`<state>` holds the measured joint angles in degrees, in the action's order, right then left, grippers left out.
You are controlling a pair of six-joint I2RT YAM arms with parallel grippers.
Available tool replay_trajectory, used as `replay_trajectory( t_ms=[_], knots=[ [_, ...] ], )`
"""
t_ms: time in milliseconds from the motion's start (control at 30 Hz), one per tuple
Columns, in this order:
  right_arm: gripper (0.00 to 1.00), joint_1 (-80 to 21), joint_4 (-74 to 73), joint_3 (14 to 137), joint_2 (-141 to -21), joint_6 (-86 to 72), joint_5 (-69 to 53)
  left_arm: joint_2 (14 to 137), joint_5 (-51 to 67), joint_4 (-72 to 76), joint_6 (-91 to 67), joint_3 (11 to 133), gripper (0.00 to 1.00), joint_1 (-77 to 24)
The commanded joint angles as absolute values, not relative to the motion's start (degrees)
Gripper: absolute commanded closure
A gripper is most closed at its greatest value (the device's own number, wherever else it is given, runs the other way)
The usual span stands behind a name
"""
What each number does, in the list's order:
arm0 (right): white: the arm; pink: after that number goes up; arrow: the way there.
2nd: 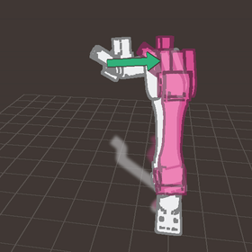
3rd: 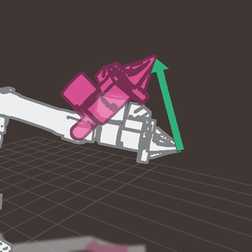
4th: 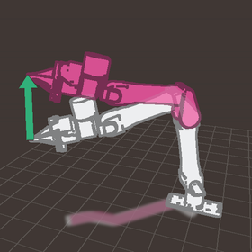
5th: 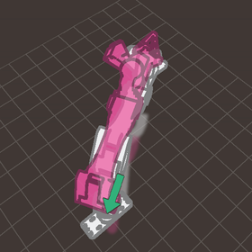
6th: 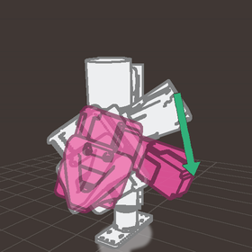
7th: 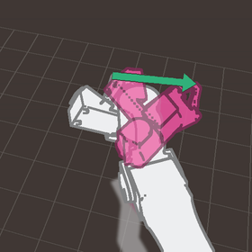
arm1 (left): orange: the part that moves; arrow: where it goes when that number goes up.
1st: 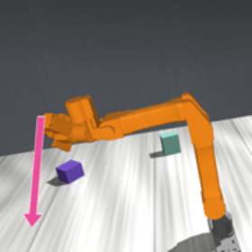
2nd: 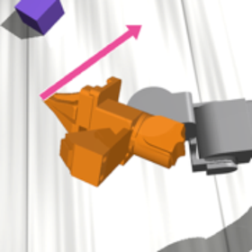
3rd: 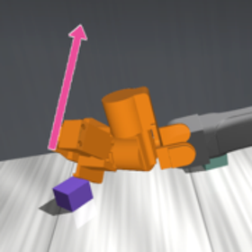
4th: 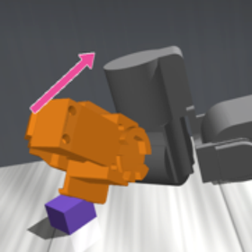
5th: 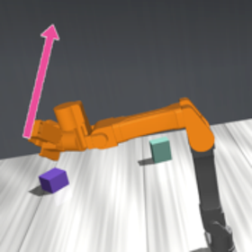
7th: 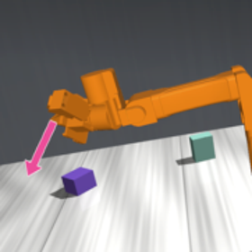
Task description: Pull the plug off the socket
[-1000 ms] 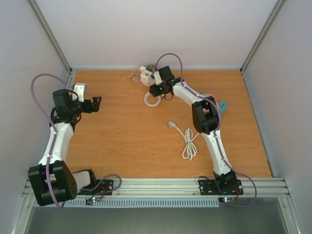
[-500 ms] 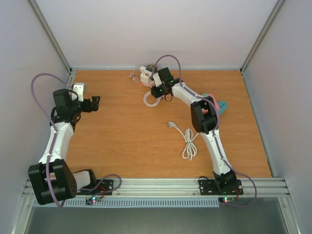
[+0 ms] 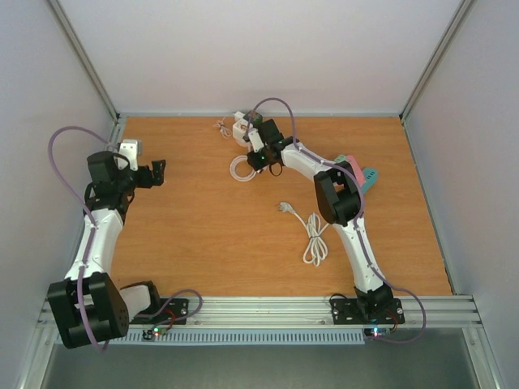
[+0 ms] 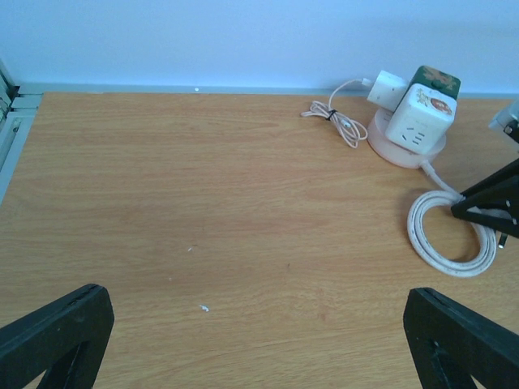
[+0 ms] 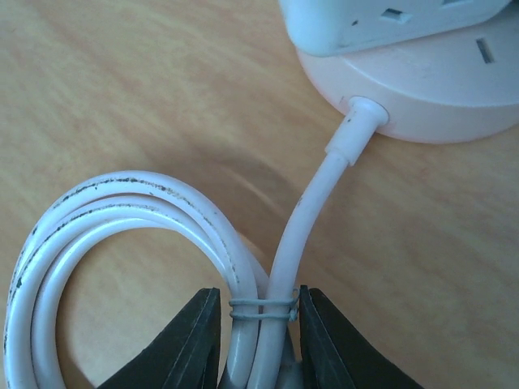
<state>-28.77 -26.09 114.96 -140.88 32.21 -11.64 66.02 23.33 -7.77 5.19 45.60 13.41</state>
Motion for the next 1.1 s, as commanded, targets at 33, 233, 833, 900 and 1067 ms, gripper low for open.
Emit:
replay_trajectory(
  t_ms=[33,233,833,900,1067],
  knots=[
    [0.73,-31.88,-26.92,107.13,-135.72,33.78,-12.38,64.11,22.88,-1.16,2.67,44.09,0.00,13.18],
    [0.73,-33.43,-24.77,100.01,-130.91,33.92,-13.32,61.84,19.83,3.00,0.80,41.52,0.00,13.44],
    [0.74,-38.58,-20.53,76.82,-113.36,31.08,-16.68,62.60,27.26,3.07,1.83,40.88,0.00,13.62],
    [0.74,-39.02,-20.10,74.32,-111.45,30.25,-17.29,63.04,28.32,2.32,2.39,41.25,0.00,13.62],
    [0.73,-40.71,-19.41,68.26,-107.79,28.48,-18.33,63.14,31.97,2.02,3.79,40.85,0.00,13.48]
  ],
)
